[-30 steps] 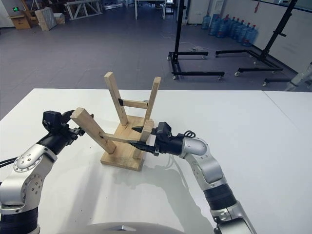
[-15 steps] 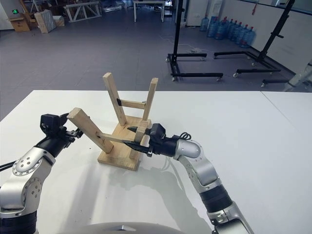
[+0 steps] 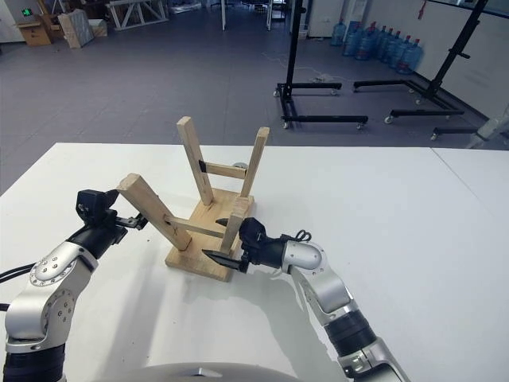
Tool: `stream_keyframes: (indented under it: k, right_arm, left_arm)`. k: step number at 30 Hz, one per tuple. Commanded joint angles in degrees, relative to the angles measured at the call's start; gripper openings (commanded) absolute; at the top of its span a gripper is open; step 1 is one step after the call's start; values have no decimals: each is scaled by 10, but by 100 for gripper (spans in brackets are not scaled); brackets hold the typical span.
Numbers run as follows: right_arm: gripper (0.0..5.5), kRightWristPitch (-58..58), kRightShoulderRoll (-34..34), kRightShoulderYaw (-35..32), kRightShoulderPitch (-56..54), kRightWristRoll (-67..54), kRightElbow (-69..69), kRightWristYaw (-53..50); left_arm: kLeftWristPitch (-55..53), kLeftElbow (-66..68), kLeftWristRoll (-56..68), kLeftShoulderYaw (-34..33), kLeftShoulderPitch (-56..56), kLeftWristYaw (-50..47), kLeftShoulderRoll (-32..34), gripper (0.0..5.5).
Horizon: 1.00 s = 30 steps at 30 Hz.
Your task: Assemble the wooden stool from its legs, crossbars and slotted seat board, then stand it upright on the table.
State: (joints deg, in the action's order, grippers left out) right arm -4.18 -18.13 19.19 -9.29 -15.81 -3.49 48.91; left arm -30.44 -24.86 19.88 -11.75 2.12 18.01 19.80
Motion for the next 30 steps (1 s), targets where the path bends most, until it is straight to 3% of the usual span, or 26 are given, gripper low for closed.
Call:
stream_keyframes:
  k: [1,4,7,10,13,17,23,30]
  right_arm:
    - [465,-17,-32,-39,5,-28,-11,28]
    - [513,-27,-78,-87,13,-62,-10,68]
    - [513,-42,-115,-132,18,-102,-10,105]
    - [513,-109,-170,-173,13,-151,-9,147]
    - [513,-140,-214,-234,0,-208,-14,191]
    - [513,-192,-180,-276,-88,-240,34,111]
    - [513,-183,-93,-212,-122,-161,23,-11]
    - [513,-216,-93,-150,-40,-176,-106,28]
  left_arm:
    - [21,57,-12,-41,-31,9,46,540]
    - [28,119,1,-113,-53,11,88,540]
    - [-9,158,69,-193,-55,46,120,540]
    - [-147,75,284,-262,7,165,157,540]
    - [-228,-53,460,-283,87,249,198,540]
    - [-237,-106,529,-237,51,199,213,540]
    - [-192,-72,429,-123,-34,73,168,540]
    - [-138,-15,321,-19,-101,34,116,540]
